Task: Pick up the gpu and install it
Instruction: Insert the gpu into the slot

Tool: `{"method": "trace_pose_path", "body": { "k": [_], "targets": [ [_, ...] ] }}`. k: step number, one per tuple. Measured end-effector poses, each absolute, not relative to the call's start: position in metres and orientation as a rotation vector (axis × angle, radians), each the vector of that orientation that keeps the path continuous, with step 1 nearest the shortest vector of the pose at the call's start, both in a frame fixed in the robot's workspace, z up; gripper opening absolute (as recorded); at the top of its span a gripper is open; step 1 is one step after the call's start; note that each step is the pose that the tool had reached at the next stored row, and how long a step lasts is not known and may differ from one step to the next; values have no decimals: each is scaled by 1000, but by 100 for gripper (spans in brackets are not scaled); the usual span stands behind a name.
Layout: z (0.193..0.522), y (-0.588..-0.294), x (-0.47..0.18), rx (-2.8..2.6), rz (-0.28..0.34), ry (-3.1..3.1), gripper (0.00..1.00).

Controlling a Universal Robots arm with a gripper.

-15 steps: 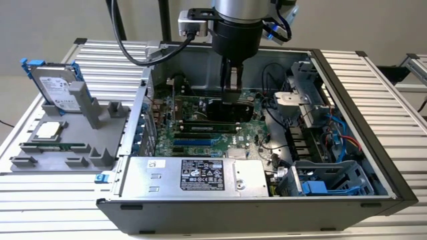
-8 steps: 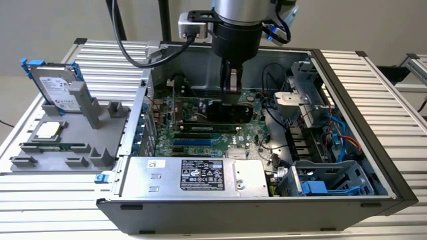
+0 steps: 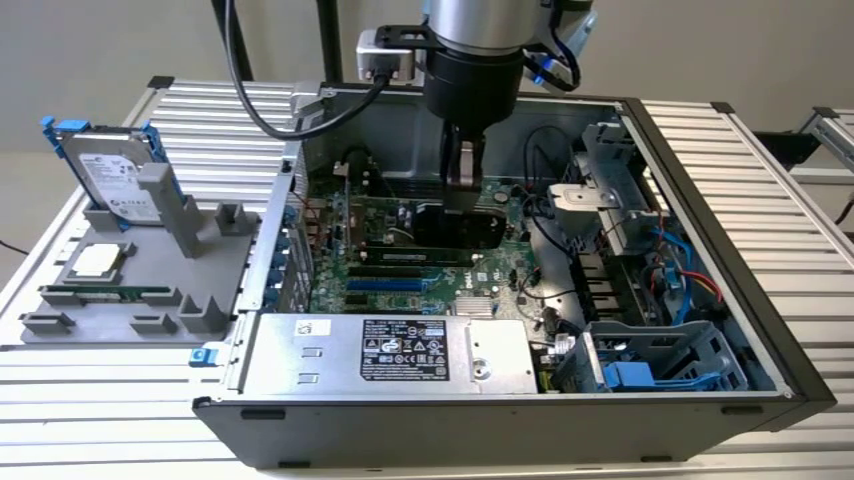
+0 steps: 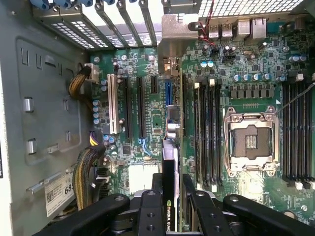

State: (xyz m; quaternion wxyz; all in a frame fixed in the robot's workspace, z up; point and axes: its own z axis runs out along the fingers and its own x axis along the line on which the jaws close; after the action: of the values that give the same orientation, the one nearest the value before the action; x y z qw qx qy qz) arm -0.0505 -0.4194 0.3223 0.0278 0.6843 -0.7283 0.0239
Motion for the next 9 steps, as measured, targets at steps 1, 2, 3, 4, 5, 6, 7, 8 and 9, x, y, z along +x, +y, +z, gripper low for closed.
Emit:
{"method": "trace_pose_path", "body": {
  "k": [1,2,3,4,5,6,7,8,9],
  "targets": [
    [322,-419,-51,2112,74,-2248,0],
    [322,-419,-51,2112,75,-2248,0],
    [321,-419,-51,2112,75,-2248,0],
    [321,-419,-51,2112,76,-2247,0],
    [321,-419,-51,2111,77,-2247,0],
    [320,-419,-51,2111,77,-2247,0],
    [320,-419,-51,2111,78,-2247,0],
    [320,-419,-51,2111,78,-2246,0],
    [319,-419,-51,2110,79,-2246,0]
  ]
}}
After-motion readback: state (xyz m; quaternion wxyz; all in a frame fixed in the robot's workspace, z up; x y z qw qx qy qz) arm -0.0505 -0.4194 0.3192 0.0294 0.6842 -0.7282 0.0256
